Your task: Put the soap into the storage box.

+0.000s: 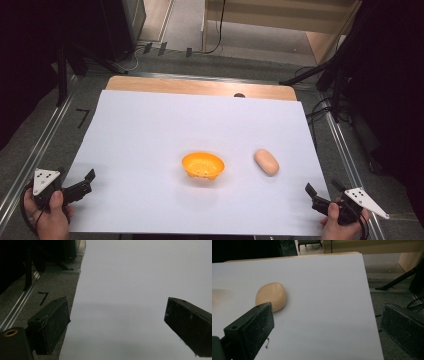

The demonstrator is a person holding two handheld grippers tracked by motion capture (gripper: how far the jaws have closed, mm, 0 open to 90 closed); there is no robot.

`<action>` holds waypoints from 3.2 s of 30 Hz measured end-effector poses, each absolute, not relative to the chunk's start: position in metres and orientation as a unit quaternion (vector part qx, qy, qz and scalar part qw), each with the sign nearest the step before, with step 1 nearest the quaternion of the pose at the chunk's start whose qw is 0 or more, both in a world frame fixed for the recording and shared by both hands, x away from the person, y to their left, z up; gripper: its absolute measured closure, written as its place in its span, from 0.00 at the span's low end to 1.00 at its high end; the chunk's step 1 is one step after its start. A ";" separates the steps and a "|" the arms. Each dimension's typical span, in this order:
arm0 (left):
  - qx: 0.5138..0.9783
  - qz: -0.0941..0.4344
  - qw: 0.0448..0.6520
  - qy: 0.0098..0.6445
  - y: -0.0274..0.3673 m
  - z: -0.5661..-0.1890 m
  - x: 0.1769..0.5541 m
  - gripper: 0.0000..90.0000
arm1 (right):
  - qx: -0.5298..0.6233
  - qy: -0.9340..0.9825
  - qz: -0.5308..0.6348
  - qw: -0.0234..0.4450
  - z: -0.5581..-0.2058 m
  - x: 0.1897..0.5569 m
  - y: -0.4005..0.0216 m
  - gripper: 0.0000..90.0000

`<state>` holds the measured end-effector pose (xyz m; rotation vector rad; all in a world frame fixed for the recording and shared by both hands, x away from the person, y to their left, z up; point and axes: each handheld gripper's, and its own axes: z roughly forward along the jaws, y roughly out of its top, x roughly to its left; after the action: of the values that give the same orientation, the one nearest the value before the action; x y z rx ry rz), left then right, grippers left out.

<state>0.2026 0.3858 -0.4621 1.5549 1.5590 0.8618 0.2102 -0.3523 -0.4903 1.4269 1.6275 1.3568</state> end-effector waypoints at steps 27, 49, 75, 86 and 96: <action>0.608 0.338 0.378 0.611 0.386 -0.462 0.203 0.07 | 0.542 0.643 0.475 0.260 -0.483 0.217 -0.338 0.17; 0.610 0.342 0.376 0.608 0.384 -0.462 0.202 0.07 | 0.547 0.727 0.367 0.194 -0.451 0.263 -0.310 0.21; 0.614 0.348 0.377 0.601 0.383 -0.462 0.201 0.00 | 0.499 0.818 0.263 0.113 -0.439 0.326 -0.259 0.06; 0.615 0.349 0.374 0.601 0.382 -0.462 0.201 0.00 | 0.491 0.833 0.238 0.087 -0.444 0.345 -0.232 0.09; 0.615 0.348 0.373 0.601 0.383 -0.462 0.201 0.00 | 0.503 0.835 0.212 0.075 -0.448 0.355 -0.215 0.22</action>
<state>0.2014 0.3826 -0.4618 1.5755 1.5403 0.8922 0.3554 -0.2150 -0.4477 1.5088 2.5033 0.6359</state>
